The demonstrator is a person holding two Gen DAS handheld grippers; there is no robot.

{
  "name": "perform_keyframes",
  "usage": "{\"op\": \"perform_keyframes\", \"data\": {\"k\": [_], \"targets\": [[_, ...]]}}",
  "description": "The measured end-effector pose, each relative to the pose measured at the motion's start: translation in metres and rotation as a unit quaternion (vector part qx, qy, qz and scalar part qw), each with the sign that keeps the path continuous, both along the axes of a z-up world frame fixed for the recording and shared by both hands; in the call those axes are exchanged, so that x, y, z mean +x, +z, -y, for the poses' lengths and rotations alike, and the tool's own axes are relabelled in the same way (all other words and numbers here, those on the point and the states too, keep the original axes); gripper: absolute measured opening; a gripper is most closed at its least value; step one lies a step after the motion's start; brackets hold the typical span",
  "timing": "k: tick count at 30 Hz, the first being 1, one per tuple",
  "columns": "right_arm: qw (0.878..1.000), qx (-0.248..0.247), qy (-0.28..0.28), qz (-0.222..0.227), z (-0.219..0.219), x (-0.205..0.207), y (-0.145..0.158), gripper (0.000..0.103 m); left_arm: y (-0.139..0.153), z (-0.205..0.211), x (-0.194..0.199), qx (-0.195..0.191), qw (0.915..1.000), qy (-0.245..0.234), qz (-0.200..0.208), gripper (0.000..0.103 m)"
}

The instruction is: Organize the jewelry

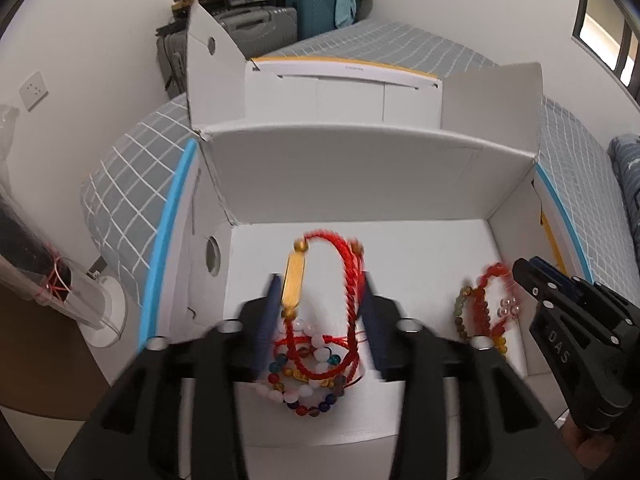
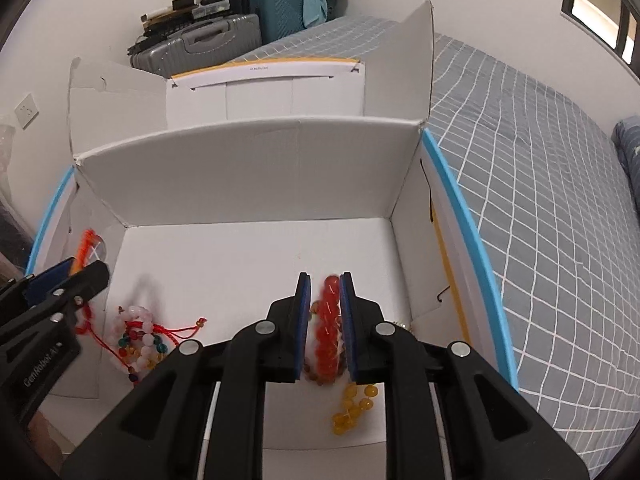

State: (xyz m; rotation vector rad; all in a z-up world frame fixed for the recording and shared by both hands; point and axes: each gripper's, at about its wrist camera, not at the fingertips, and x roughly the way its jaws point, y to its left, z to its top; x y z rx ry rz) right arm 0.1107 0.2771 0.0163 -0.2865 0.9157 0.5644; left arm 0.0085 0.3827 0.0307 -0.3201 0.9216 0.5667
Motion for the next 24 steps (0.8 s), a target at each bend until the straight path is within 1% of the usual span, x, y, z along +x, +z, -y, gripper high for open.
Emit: {"op": "perform_keyframes", "data": {"k": [1, 3, 4, 6, 7, 8, 9, 10, 11, 12, 13, 15, 17, 20, 21, 24], "targets": [[1.0, 0.003, 0.0, 0.002, 0.001, -0.001, 0.003, 0.02, 0.002, 0.001, -0.001, 0.005, 1.0, 0.0, 0.002, 0.048], [1.0, 0.009, 0.0, 0.006, 0.004, -0.002, 0.009, 0.034, 0.006, 0.002, -0.003, 0.007, 0.9999, 0.0, 0.009, 0.055], [1.0, 0.014, -0.001, 0.009, 0.007, -0.003, 0.012, 0.037, 0.007, 0.003, -0.004, 0.009, 0.9999, 0.001, 0.011, 0.058], [1.0, 0.021, -0.002, 0.014, 0.011, -0.005, 0.018, 0.05, 0.011, 0.005, -0.006, 0.016, 0.9997, 0.002, 0.017, 0.064], [0.999, 0.026, -0.004, 0.017, 0.015, -0.006, 0.023, 0.053, 0.013, 0.006, -0.007, 0.018, 0.9996, 0.002, 0.02, 0.067], [0.999, 0.031, -0.005, 0.019, 0.018, -0.007, 0.026, 0.059, 0.016, 0.007, -0.009, 0.02, 0.9995, 0.002, 0.026, 0.074], [0.999, 0.038, -0.006, 0.022, 0.021, -0.007, 0.03, 0.065, 0.017, 0.008, -0.01, 0.024, 0.9993, 0.003, 0.03, 0.078], [0.998, 0.046, -0.008, 0.029, 0.027, -0.01, 0.037, 0.068, 0.019, 0.009, -0.011, 0.028, 0.9991, 0.004, 0.03, 0.078], [0.998, 0.05, -0.007, 0.035, 0.03, -0.013, 0.042, 0.074, 0.022, 0.01, -0.013, 0.032, 0.999, 0.005, 0.032, 0.078], [0.998, 0.056, -0.006, 0.04, 0.035, -0.016, 0.047, 0.078, 0.025, 0.012, -0.016, 0.033, 0.9988, 0.005, 0.037, 0.082], [0.997, 0.061, -0.007, 0.044, 0.04, -0.018, 0.051, 0.08, 0.026, 0.013, -0.019, 0.034, 0.9986, 0.004, 0.041, 0.084], [0.996, 0.069, -0.006, 0.053, 0.05, -0.024, 0.06, 0.088, 0.031, 0.019, -0.026, 0.041, 0.998, 0.003, 0.049, 0.088], [0.995, 0.077, -0.001, 0.064, 0.061, -0.033, 0.068, 0.091, 0.036, 0.025, -0.034, 0.045, 0.9974, 0.001, 0.056, 0.09], [0.993, 0.081, 0.0, 0.08, 0.079, -0.049, 0.075, 0.094, 0.042, 0.034, -0.046, 0.056, 0.9961, 0.003, 0.068, 0.097], [0.993, 0.082, -0.001, 0.085, 0.086, -0.055, 0.076, 0.095, 0.046, 0.039, -0.052, 0.06, 0.9953, 0.004, 0.076, 0.097], [0.992, 0.082, -0.007, 0.093, 0.099, -0.068, 0.078, 0.095, 0.054, 0.049, -0.068, 0.066, 0.9936, 0.001, 0.092, 0.097]]}}
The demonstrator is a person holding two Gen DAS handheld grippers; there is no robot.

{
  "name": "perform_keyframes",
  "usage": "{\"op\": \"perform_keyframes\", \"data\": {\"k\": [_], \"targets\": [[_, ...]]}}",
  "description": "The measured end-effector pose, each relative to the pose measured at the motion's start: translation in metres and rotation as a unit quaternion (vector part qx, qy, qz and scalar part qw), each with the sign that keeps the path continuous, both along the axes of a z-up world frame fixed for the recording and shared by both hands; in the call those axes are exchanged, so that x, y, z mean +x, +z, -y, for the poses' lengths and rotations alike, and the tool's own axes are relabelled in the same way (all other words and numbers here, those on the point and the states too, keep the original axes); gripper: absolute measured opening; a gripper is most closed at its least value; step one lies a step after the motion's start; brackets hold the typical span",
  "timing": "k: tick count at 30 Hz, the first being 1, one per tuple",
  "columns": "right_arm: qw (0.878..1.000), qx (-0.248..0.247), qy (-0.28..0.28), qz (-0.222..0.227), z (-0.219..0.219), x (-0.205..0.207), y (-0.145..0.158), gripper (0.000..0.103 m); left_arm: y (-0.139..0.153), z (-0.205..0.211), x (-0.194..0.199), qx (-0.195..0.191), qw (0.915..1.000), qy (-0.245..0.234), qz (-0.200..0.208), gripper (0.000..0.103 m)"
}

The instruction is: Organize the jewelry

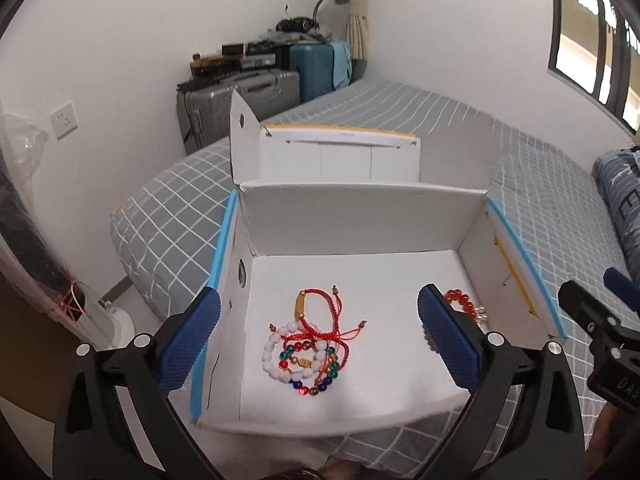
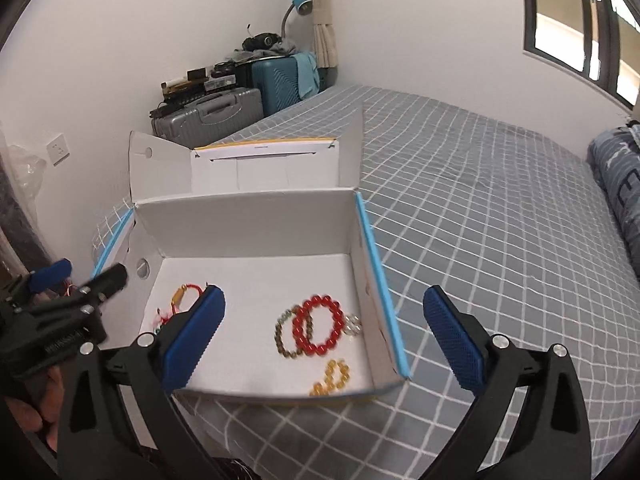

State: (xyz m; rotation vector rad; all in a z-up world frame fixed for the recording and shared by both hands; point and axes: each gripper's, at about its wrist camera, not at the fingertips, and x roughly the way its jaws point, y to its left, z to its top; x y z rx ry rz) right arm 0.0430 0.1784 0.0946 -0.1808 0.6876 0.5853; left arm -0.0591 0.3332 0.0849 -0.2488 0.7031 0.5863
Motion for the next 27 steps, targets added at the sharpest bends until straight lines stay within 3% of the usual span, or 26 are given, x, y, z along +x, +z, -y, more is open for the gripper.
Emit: {"op": "perform_keyframes", "data": {"k": [9, 17, 27], "targets": [[0.999, 0.022, -0.012, 0.023, 0.041, -0.045, 0.003, 0.095, 0.005, 0.028, -0.048, 0.01, 0.9995, -0.014, 0.026, 0.097], [1.0, 0.016, -0.018, 0.018, 0.059, -0.063, -0.023, 0.095, -0.02, 0.048, -0.083, 0.0, 0.9993, -0.025, 0.026, 0.097], [1.0, 0.002, -0.013, 0.008, 0.052, -0.061, -0.049, 0.095, -0.039, 0.054, -0.079, 0.01, 0.9999, -0.013, 0.001, 0.097]]}}
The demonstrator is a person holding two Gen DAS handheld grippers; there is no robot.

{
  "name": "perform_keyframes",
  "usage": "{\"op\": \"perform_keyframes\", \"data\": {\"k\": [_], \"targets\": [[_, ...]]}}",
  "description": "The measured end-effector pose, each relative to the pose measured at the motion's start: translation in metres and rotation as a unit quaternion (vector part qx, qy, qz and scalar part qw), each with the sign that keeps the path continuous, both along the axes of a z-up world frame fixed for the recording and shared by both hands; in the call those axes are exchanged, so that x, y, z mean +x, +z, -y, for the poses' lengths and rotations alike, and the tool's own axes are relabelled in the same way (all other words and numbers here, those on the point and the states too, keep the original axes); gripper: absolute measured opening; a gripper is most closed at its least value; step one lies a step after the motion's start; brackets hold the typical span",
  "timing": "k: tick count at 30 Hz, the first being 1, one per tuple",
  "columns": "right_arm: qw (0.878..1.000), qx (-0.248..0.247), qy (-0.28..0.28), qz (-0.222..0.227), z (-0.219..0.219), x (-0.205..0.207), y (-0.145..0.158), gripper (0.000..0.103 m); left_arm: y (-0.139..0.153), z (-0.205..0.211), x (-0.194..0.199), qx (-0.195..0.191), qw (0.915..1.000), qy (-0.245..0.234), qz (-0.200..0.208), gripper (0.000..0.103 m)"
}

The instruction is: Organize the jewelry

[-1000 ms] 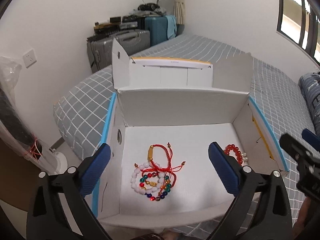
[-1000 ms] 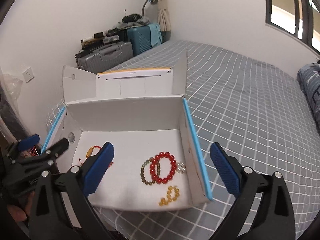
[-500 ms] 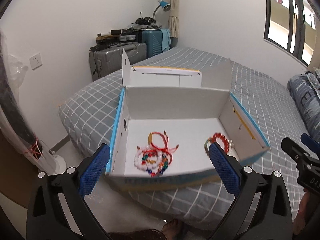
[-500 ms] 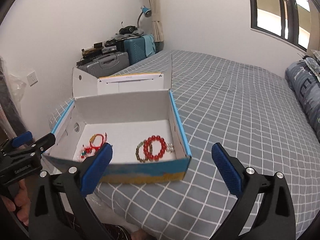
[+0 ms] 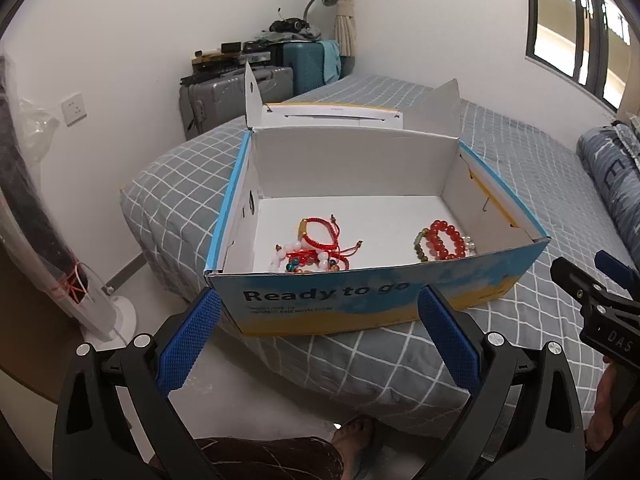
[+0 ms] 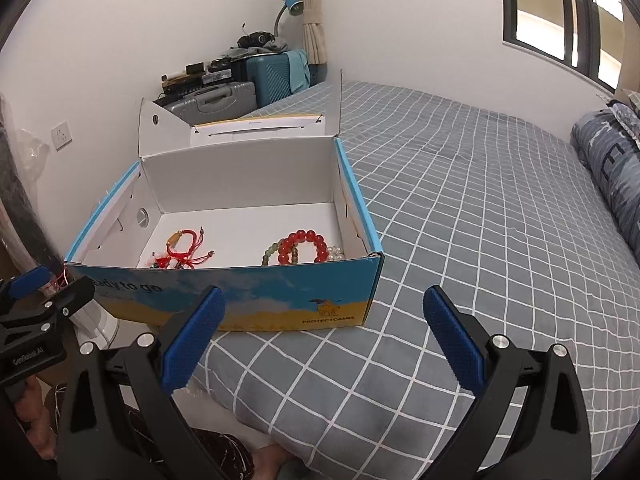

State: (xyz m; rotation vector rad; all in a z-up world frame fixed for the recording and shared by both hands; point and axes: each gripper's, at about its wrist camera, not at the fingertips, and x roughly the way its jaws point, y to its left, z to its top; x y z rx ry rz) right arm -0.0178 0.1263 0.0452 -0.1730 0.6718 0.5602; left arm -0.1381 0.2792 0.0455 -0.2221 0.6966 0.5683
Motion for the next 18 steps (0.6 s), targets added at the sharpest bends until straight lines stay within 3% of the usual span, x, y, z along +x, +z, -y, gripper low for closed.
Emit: {"op": "perform_keyframes", "data": {"k": [13, 18], "targets": [[1.0, 0.004, -0.004, -0.002, -0.005, 0.016, -0.001, 0.095, -0.001, 0.002, 0.009, 0.016, 0.9998, 0.01, -0.004, 0.097], [1.0, 0.004, -0.004, 0.0, -0.005, 0.015, 0.0, 0.095, -0.002, 0.001, 0.01, 0.004, 1.0, 0.008, 0.001, 0.097]]}}
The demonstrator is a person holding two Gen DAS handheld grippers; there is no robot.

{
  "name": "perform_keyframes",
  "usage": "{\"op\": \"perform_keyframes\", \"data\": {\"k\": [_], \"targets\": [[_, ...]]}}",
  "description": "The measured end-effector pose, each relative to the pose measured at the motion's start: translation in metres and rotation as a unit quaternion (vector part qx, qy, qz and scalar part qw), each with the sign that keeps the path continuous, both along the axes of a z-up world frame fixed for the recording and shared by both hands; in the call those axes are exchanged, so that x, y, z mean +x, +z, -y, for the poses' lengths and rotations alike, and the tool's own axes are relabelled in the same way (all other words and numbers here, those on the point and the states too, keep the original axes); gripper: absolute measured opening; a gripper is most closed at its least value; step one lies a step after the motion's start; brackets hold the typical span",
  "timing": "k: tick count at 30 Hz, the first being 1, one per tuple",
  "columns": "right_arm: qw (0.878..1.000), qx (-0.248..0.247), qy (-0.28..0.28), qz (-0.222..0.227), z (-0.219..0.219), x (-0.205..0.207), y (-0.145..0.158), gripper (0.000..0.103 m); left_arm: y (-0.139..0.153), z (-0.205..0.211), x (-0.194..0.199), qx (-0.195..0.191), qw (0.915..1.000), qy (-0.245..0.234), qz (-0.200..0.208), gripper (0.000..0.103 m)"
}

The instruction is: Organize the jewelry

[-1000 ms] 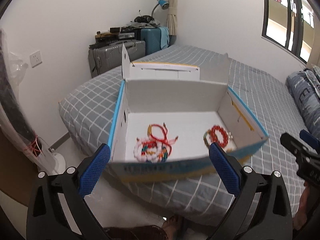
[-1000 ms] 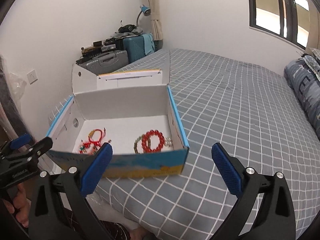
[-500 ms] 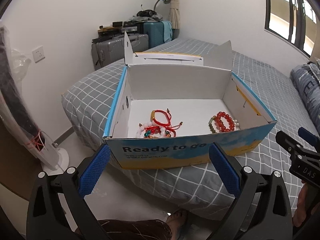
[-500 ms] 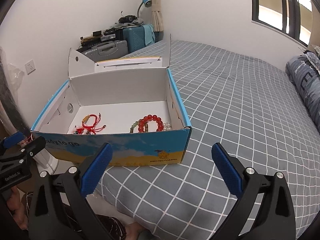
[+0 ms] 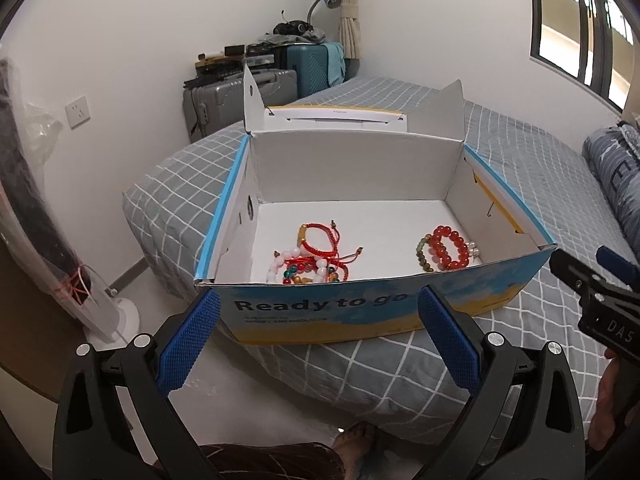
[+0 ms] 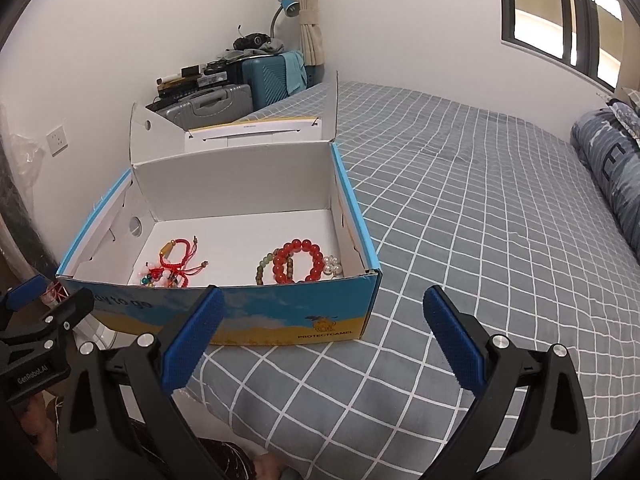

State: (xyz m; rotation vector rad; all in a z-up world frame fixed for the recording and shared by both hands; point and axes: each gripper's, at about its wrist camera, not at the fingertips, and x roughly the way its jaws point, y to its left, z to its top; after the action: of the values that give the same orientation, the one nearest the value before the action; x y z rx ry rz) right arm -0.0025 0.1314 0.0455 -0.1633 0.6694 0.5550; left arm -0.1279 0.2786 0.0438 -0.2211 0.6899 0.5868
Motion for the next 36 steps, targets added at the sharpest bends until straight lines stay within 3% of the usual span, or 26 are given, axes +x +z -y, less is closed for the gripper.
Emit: {"op": "perform_keyframes", "data": {"k": [36], "targets": [[1.0, -0.012, 0.004, -0.004, -0.0021, -0.0015, -0.0049, 0.095, 0.0009, 0.0075, 0.003, 0.007, 1.0, -0.001, 0.004, 0.097]]}}
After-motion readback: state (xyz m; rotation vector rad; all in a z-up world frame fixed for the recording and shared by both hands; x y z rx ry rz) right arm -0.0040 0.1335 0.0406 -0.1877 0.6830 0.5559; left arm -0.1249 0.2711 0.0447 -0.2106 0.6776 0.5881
